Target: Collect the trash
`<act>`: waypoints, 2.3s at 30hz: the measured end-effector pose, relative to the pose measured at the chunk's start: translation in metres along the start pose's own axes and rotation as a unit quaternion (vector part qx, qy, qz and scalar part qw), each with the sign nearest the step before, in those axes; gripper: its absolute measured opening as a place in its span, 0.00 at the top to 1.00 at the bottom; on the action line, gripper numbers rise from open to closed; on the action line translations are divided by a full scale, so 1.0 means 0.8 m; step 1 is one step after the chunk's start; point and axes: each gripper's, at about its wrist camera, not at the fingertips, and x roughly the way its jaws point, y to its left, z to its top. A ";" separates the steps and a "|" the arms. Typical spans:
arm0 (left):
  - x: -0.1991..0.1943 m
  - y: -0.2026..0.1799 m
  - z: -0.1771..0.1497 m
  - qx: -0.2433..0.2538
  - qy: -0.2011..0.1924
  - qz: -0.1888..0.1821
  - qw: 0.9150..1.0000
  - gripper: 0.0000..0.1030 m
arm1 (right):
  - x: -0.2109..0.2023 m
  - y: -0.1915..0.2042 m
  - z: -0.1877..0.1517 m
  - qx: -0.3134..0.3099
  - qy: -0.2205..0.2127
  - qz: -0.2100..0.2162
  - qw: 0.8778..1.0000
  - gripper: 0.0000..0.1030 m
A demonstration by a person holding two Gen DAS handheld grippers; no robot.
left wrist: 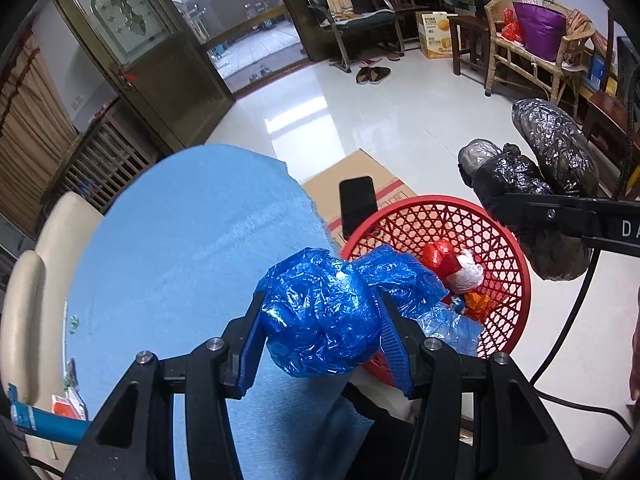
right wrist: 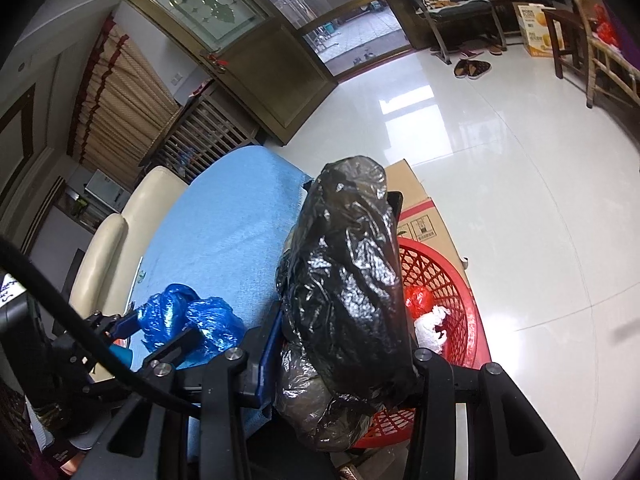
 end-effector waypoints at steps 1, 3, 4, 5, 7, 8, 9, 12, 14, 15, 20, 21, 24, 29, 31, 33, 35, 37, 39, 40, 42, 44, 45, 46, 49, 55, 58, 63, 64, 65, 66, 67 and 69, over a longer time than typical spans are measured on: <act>0.003 -0.001 0.001 -0.001 0.004 -0.004 1.000 0.46 | 0.000 -0.002 0.001 0.001 0.001 0.000 1.000 0.55; 0.008 -0.005 0.000 -0.003 0.007 -0.009 1.000 0.46 | 0.005 -0.002 0.002 0.005 0.005 -0.002 1.000 0.55; 0.010 -0.007 0.000 -0.003 0.009 -0.011 1.000 0.46 | 0.008 -0.001 0.003 0.007 0.007 -0.003 1.000 0.55; 0.013 -0.009 0.000 -0.004 0.011 -0.014 1.000 0.46 | 0.010 -0.003 0.003 0.009 0.009 -0.003 1.000 0.55; 0.015 -0.012 0.000 -0.004 0.013 -0.016 1.000 0.46 | 0.017 -0.004 0.004 0.015 0.014 -0.003 1.000 0.55; 0.016 -0.014 0.000 -0.004 0.014 -0.017 1.000 0.46 | 0.020 -0.005 0.005 0.018 0.017 -0.004 1.000 0.55; 0.017 -0.015 0.000 -0.004 0.014 -0.018 1.000 0.46 | 0.022 -0.005 0.006 0.020 0.018 -0.004 1.000 0.55; 0.020 -0.017 0.001 -0.005 0.014 -0.021 1.000 0.46 | 0.028 -0.005 0.009 0.025 0.020 -0.006 0.999 0.55; 0.021 -0.017 0.000 -0.008 0.014 -0.024 1.000 0.46 | 0.033 -0.005 0.009 0.027 0.020 -0.009 0.999 0.55; 0.021 -0.016 0.000 -0.009 0.013 -0.024 1.000 0.46 | 0.035 -0.006 0.009 0.029 0.021 -0.010 0.999 0.54; 0.016 -0.012 0.000 -0.017 0.004 -0.026 1.000 0.45 | 0.044 -0.007 0.007 0.035 0.024 -0.012 0.999 0.53; 0.015 -0.010 0.000 -0.020 0.001 -0.027 0.999 0.43 | 0.047 -0.007 0.007 0.035 0.025 -0.011 0.999 0.53; 0.009 -0.007 0.000 -0.026 -0.010 -0.026 0.999 0.40 | 0.052 -0.004 0.006 0.032 0.027 -0.012 0.999 0.53; -0.005 -0.001 0.001 -0.037 -0.027 -0.027 0.999 0.40 | 0.056 -0.003 0.004 0.029 0.029 -0.010 0.999 0.52; -0.014 0.003 0.001 -0.041 -0.036 -0.019 0.998 0.39 | 0.051 -0.009 -0.001 0.028 0.027 -0.008 0.999 0.52; -0.022 0.007 0.001 -0.045 -0.046 -0.009 0.998 0.37 | 0.049 -0.007 -0.001 0.026 0.025 -0.008 0.999 0.52; -0.035 0.015 -0.002 -0.052 -0.062 0.010 0.997 0.28 | 0.049 -0.004 0.001 0.023 0.024 -0.007 0.999 0.52; -0.046 0.024 -0.005 -0.059 -0.076 0.023 0.995 0.27 | 0.046 0.002 -0.001 0.017 0.020 -0.005 1.000 0.51; -0.060 0.035 -0.010 -0.066 -0.089 0.033 0.993 0.26 | 0.043 0.015 -0.002 0.006 0.017 -0.003 1.000 0.49; -0.066 0.041 -0.013 -0.069 -0.093 0.038 0.993 0.26 | 0.042 0.022 -0.003 -0.001 0.015 -0.001 1.000 0.48; -0.078 0.052 -0.020 -0.079 -0.103 0.052 0.990 0.26 | 0.039 0.036 -0.004 -0.016 0.011 0.003 1.000 0.46; -0.091 0.066 -0.028 -0.091 -0.111 0.063 0.988 0.20 | 0.034 0.056 -0.008 -0.040 0.004 0.005 0.999 0.44; -0.098 0.074 -0.032 -0.099 -0.116 0.070 0.986 0.19 | 0.032 0.065 -0.009 -0.051 0.001 0.006 0.999 0.42; -0.105 0.082 -0.037 -0.106 -0.121 0.075 0.984 0.19 | 0.030 0.076 -0.011 -0.065 -0.003 0.008 0.998 0.42; -0.122 0.101 -0.048 -0.124 -0.133 0.094 0.979 0.19 | 0.022 0.105 -0.019 -0.100 -0.014 0.015 0.995 0.39; -0.155 0.150 -0.081 -0.168 -0.154 0.135 0.964 0.16 | 0.008 0.170 -0.041 -0.176 -0.037 0.029 0.983 0.35; -0.167 0.167 -0.100 -0.185 -0.164 0.161 0.955 0.11 | 0.003 0.199 -0.052 -0.204 -0.045 0.041 0.977 0.35; -0.184 0.201 -0.132 -0.215 -0.168 0.191 0.943 0.11 | -0.003 0.248 -0.067 -0.236 -0.060 0.066 0.968 0.35; -0.187 0.209 -0.140 -0.224 -0.167 0.194 0.941 0.11 | -0.003 0.258 -0.070 -0.240 -0.060 0.070 0.966 0.35; -0.189 0.218 -0.149 -0.234 -0.166 0.198 0.937 0.11 | -0.003 0.268 -0.073 -0.245 -0.061 0.074 0.965 0.35; -0.191 0.222 -0.155 -0.239 -0.166 0.201 0.935 0.11 | -0.003 0.275 -0.075 -0.248 -0.061 0.077 0.964 0.35; -0.194 0.228 -0.162 -0.247 -0.166 0.204 0.933 0.11 | -0.001 0.283 -0.077 -0.252 -0.062 0.079 0.963 0.35; -0.197 0.242 -0.176 -0.263 -0.163 0.211 0.927 0.11 | 0.001 0.301 -0.083 -0.260 -0.063 0.081 0.960 0.35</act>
